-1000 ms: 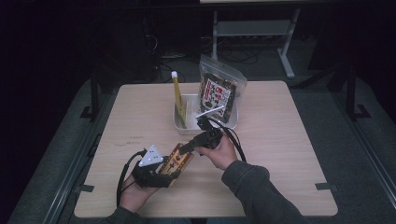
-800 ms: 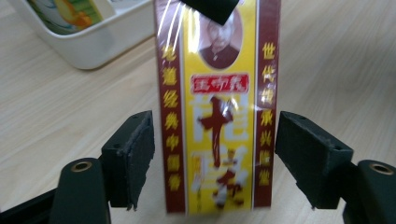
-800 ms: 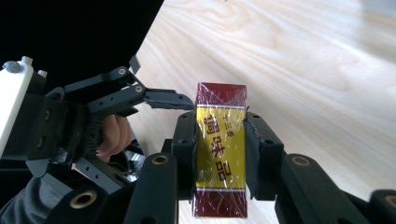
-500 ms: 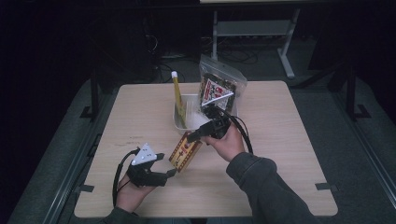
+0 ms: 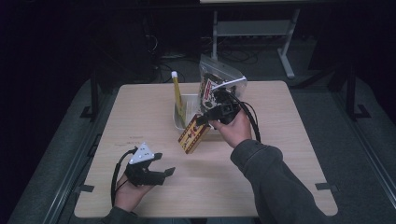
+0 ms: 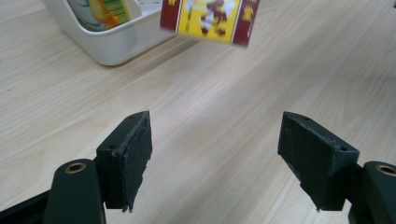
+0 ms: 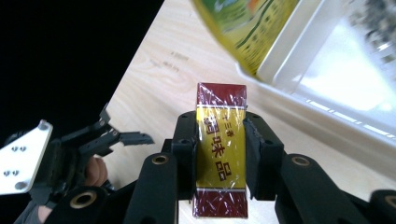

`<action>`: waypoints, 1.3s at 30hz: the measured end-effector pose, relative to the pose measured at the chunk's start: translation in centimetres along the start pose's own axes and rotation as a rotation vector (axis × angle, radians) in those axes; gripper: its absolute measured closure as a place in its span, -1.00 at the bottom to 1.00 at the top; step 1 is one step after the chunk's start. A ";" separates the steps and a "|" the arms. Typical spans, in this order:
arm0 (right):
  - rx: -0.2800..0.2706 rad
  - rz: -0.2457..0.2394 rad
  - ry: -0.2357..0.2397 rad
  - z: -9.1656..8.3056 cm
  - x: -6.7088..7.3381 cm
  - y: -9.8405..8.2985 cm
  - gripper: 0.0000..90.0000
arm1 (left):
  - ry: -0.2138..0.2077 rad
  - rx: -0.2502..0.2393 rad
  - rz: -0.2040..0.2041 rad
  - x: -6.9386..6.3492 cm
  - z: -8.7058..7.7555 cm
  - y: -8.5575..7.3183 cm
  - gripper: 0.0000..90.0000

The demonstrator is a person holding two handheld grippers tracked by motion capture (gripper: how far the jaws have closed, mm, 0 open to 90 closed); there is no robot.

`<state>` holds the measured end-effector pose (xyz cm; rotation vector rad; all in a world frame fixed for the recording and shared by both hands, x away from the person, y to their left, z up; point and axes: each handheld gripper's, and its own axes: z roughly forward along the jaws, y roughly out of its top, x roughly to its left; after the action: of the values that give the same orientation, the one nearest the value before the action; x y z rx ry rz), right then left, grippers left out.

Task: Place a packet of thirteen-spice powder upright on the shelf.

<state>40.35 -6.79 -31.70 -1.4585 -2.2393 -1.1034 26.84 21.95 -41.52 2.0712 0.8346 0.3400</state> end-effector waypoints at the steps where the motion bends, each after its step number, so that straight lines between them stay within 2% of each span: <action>1: -0.009 0.003 -0.009 -0.2 -0.1 0.2 0.51 | 0.001 0.000 -0.001 0.1 0.0 0.0 -0.43; 9: -0.050 0.014 -0.076 -1.3 0.0 1.9 0.51 | 0.008 0.004 -0.021 0.5 -0.1 -0.3 -0.43; 17: -0.092 0.026 -0.148 -1.1 -0.2 3.4 0.50 | 0.010 0.013 -0.027 0.8 -0.2 -0.5 -0.42; 22: -0.135 0.043 -0.178 -0.7 -0.2 4.5 0.50 | 0.015 0.019 -0.036 1.0 -0.2 -0.6 -0.40; 39: -0.214 0.114 -0.278 2.0 -0.2 7.3 0.50 | 0.019 0.010 -0.047 1.3 -0.5 -0.8 -0.40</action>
<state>47.12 -4.00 -29.88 -1.9072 -2.2328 -1.1983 27.25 23.42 -41.94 2.0567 0.8963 0.3307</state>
